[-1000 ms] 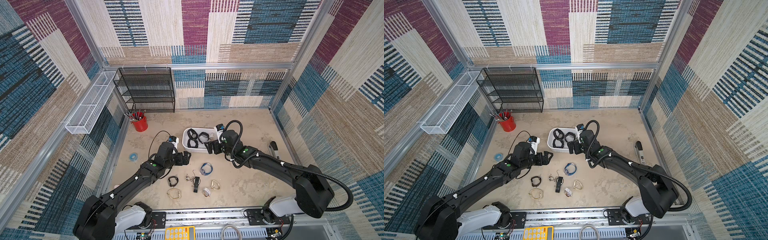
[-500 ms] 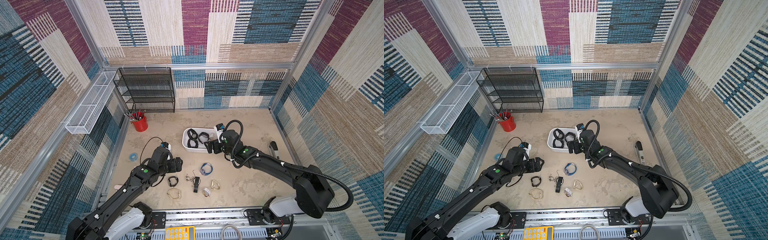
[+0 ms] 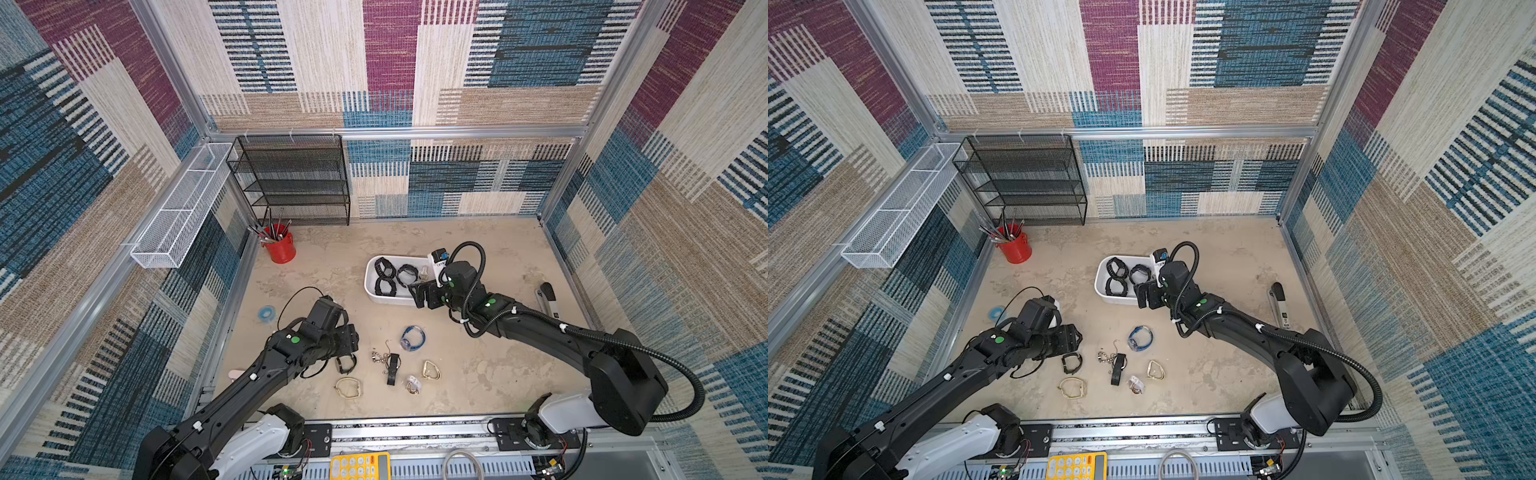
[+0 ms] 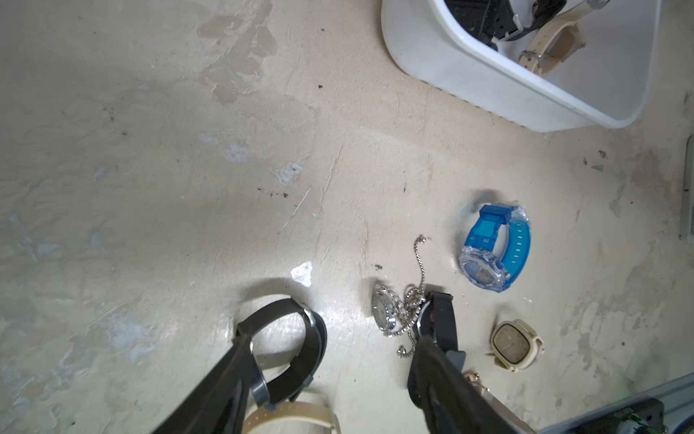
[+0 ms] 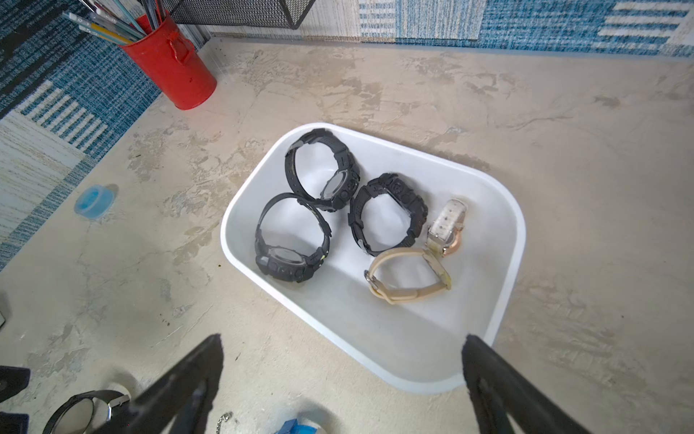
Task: Put the watch into the storage box
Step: Pick up the watch at the center of the board.
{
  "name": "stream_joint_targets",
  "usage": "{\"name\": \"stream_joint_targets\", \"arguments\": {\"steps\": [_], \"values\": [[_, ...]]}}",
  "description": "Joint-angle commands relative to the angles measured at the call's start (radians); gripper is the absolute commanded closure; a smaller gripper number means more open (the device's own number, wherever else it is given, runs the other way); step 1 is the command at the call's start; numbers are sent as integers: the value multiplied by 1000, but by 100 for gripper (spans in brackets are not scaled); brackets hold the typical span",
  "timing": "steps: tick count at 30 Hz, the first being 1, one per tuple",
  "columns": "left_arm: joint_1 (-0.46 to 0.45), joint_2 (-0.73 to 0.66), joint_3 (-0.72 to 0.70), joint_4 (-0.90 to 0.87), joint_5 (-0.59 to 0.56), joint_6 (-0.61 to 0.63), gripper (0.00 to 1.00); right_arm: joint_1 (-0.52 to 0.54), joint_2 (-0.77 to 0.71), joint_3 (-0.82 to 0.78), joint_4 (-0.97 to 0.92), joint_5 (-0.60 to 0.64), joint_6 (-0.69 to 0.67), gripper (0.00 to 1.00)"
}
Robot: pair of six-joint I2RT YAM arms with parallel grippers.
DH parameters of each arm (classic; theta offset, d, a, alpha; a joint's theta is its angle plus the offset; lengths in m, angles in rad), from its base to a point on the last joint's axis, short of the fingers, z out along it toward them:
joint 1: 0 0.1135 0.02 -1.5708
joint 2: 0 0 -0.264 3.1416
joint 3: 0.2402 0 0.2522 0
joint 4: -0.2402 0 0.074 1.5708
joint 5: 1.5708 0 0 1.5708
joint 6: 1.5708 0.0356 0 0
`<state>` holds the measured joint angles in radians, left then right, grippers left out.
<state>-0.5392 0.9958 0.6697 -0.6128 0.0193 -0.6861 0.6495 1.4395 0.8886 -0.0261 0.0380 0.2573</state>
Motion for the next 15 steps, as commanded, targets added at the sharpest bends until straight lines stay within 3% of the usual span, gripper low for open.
{"name": "stream_joint_targets", "arguments": {"steps": [1, 15], "values": [[-15, 18, 14, -29, 9, -37, 32, 1, -5, -9, 42, 16, 8, 0], [-105, 139, 26, -54, -58, -100, 41, 1, 18, 6, 42, 16, 0, 0]]}}
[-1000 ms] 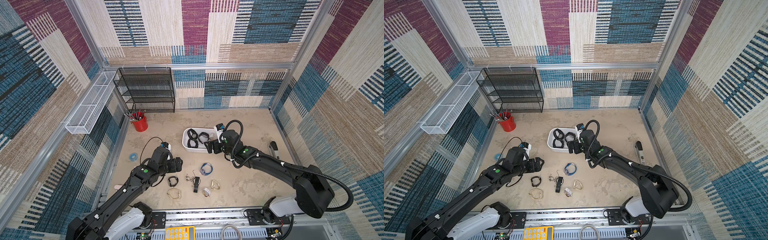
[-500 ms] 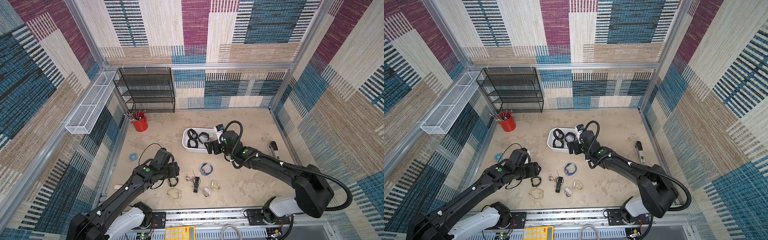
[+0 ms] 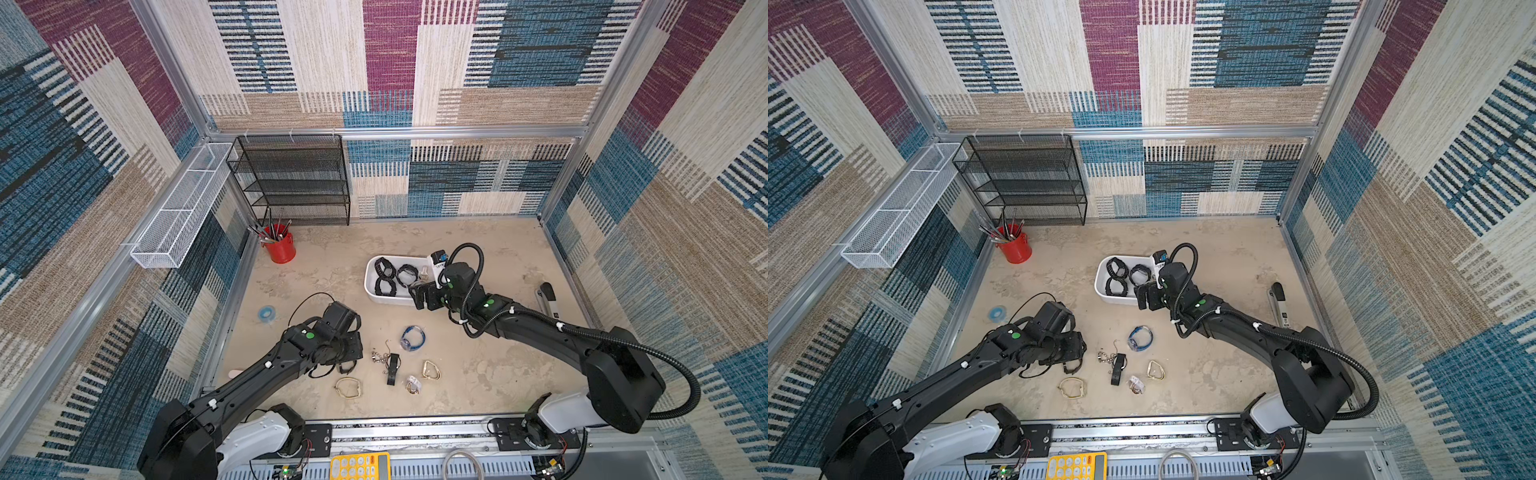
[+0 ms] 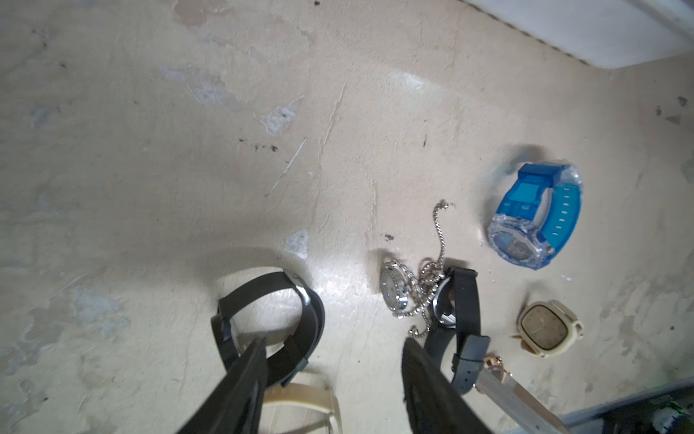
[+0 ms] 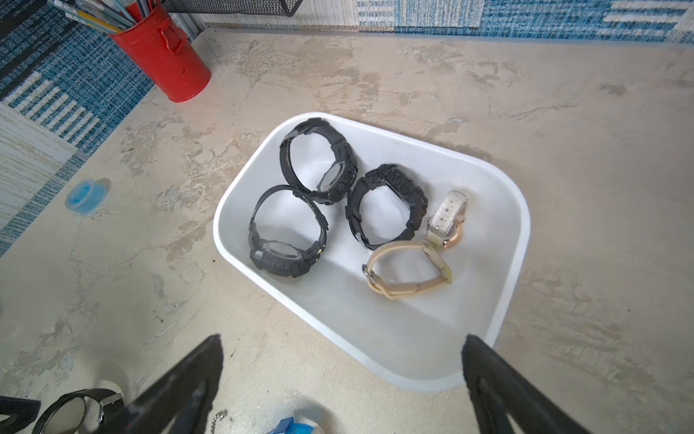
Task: Put the watch into the storage box
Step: Pick up the watch at the center of the board.
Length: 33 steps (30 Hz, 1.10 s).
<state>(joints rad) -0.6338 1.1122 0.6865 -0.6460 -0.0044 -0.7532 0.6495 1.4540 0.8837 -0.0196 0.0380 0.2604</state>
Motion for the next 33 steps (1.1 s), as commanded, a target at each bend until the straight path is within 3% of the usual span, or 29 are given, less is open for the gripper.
{"name": "stream_joint_targets", "arguments": {"steps": [1, 23, 28, 33], "values": [[-16, 35, 11, -21, -40, -32, 41, 1, 4, 9, 36, 18, -5, 0], [-37, 247, 10, 66, -17, -42, 57, 1, -13, -8, 34, 37, -3, 0], [-37, 273, 17, 75, -12, -41, 68, 1, -15, -10, 39, 29, 2, 0], [-37, 282, 27, 79, -9, -37, 91, 1, -23, -25, 45, 33, 2, 0]]}}
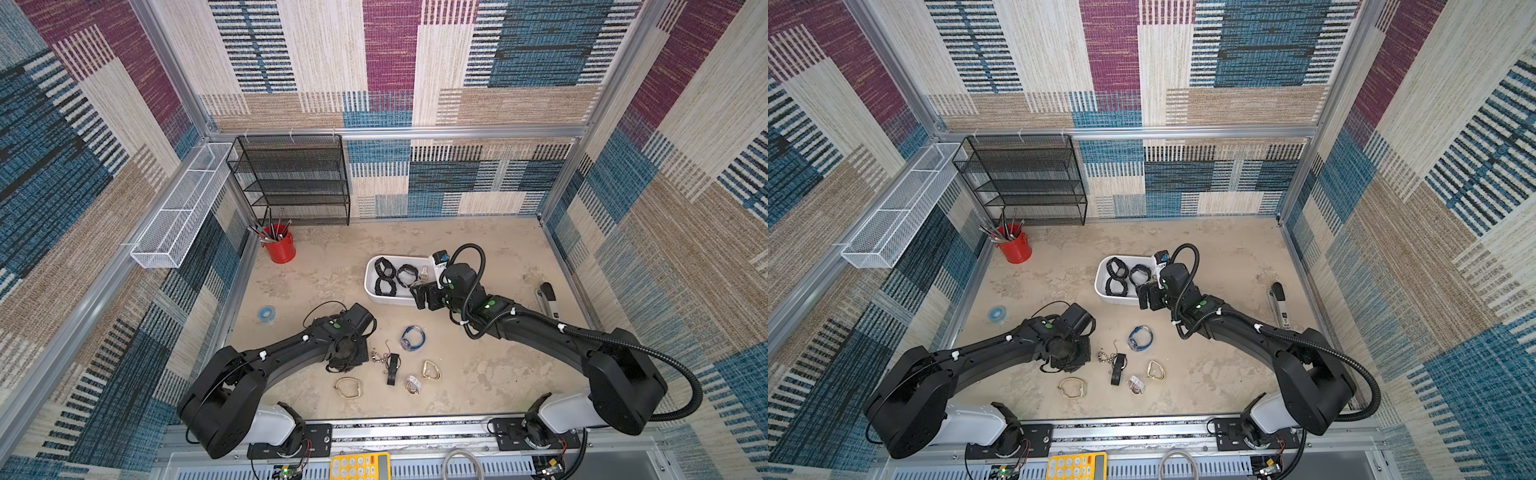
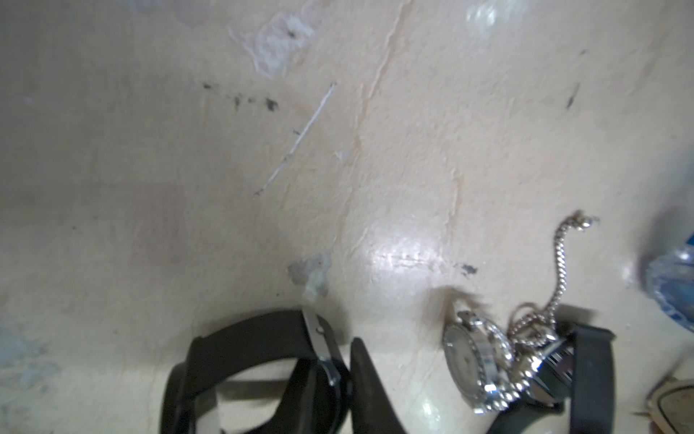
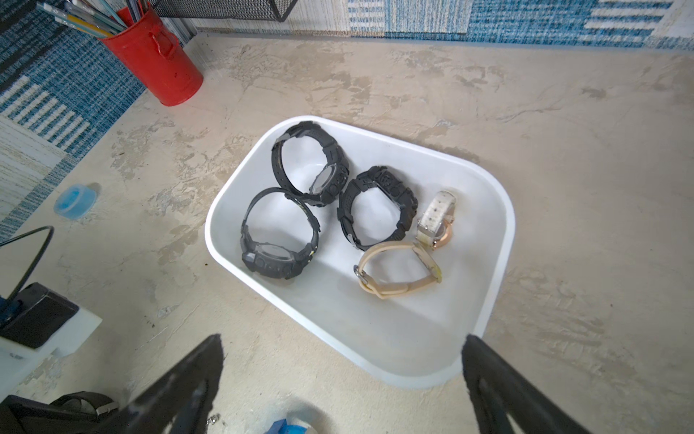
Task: Put the watch into the storage box
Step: Pick up the watch at the center of the board, then place the watch in the storage box.
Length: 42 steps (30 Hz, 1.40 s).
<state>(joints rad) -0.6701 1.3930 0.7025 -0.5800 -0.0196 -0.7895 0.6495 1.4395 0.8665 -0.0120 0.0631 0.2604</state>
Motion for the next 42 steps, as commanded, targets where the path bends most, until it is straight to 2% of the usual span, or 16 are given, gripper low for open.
{"name": "stream_joint_targets", "arguments": {"steps": [1, 3, 11, 15, 20, 24, 31, 42], "values": [[0, -1, 12, 12, 6, 0, 94, 1, -11, -7, 41, 6, 3, 0], [0, -10, 17, 10, 1, 3, 100, 0, -7, -1, 35, -1, 3, 0], [0, -65, 85, -11, -22, 58, 100, 1, -26, -21, 58, -19, 0, 0], [1, -75, 151, -2, -45, 115, 100, 1, -51, -51, 91, -82, -29, 0], [1, -25, 258, 27, -50, 186, 100, 1, -100, -104, 132, -215, -62, 0], [2, 57, 362, 36, -38, 255, 100, 1, -112, -121, 120, -256, -81, 0], [3, 205, 555, 12, -9, 351, 100, 1, -167, -161, 103, -217, -68, 0], [3, 370, 726, 46, 32, 387, 100, 1, -229, -207, 76, -111, -24, 0]]}}
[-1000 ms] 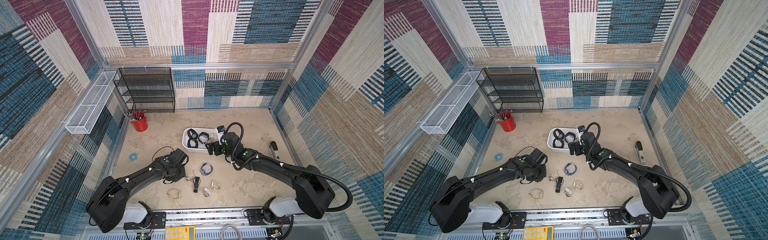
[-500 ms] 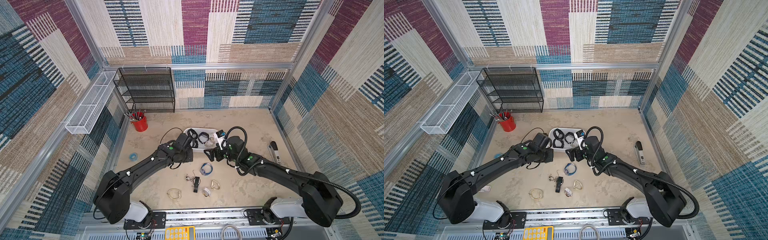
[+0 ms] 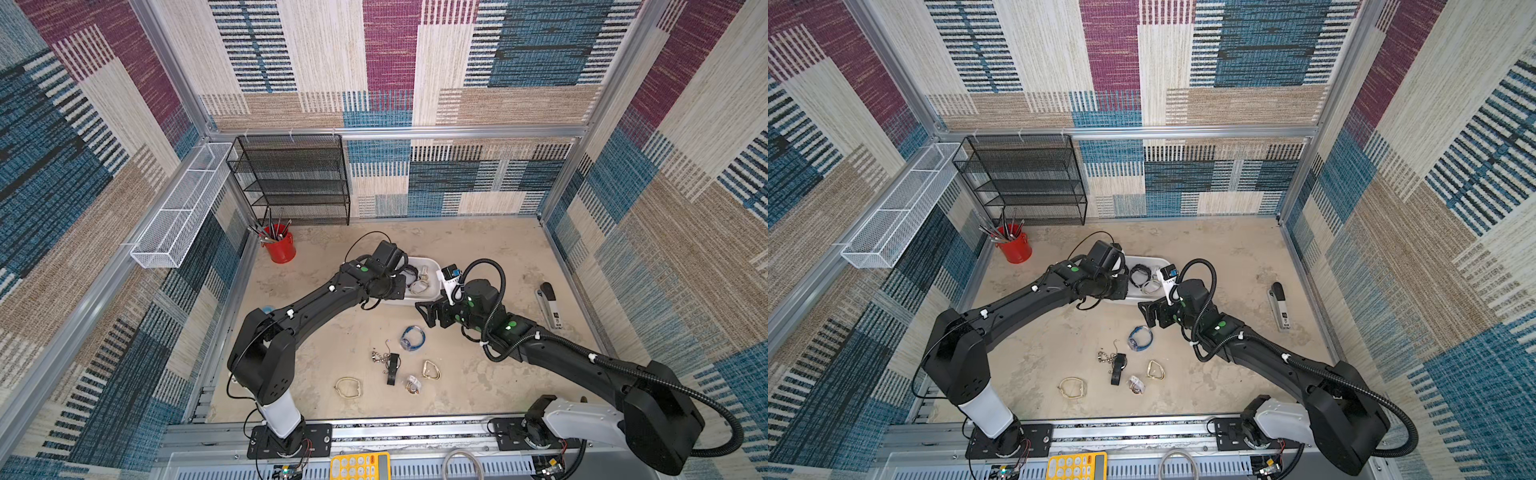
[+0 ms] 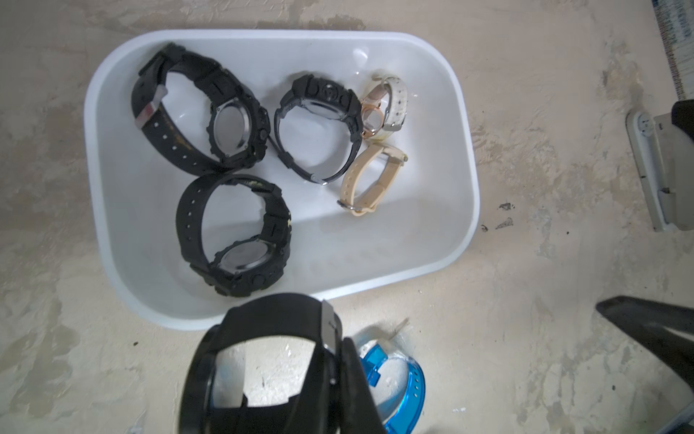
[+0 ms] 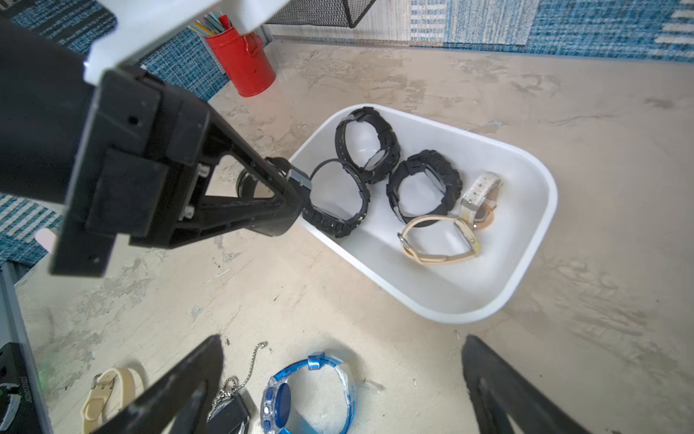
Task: Put the watch into the storage box
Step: Place the watch in the storage box.
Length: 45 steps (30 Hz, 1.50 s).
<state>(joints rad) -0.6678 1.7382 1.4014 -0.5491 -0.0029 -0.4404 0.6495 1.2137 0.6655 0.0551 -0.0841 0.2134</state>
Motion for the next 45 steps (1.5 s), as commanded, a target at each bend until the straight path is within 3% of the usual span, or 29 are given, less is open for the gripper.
{"name": "stream_joint_targets", "arguments": {"steps": [1, 15, 23, 32, 38, 45], "values": [[0, 43, 42, 15, 10, 42, 100, 0, -3, -12, 14, 37, 25, 0], [0, 262, 230, 14, 3, 88, 100, 1, -17, -34, -7, 63, 69, 0], [0, 336, 263, 12, 16, 65, 100, 0, -2, -25, -8, 62, 71, 0], [0, 290, 244, 38, 52, 58, 61, 1, -1, -18, -5, 68, 74, 0], [0, 225, 178, 102, 107, 63, 21, 1, -29, -40, 30, 72, 92, 0], [0, 149, 63, 203, 151, 52, 10, 1, -34, -46, 36, 73, 94, 0]]}}
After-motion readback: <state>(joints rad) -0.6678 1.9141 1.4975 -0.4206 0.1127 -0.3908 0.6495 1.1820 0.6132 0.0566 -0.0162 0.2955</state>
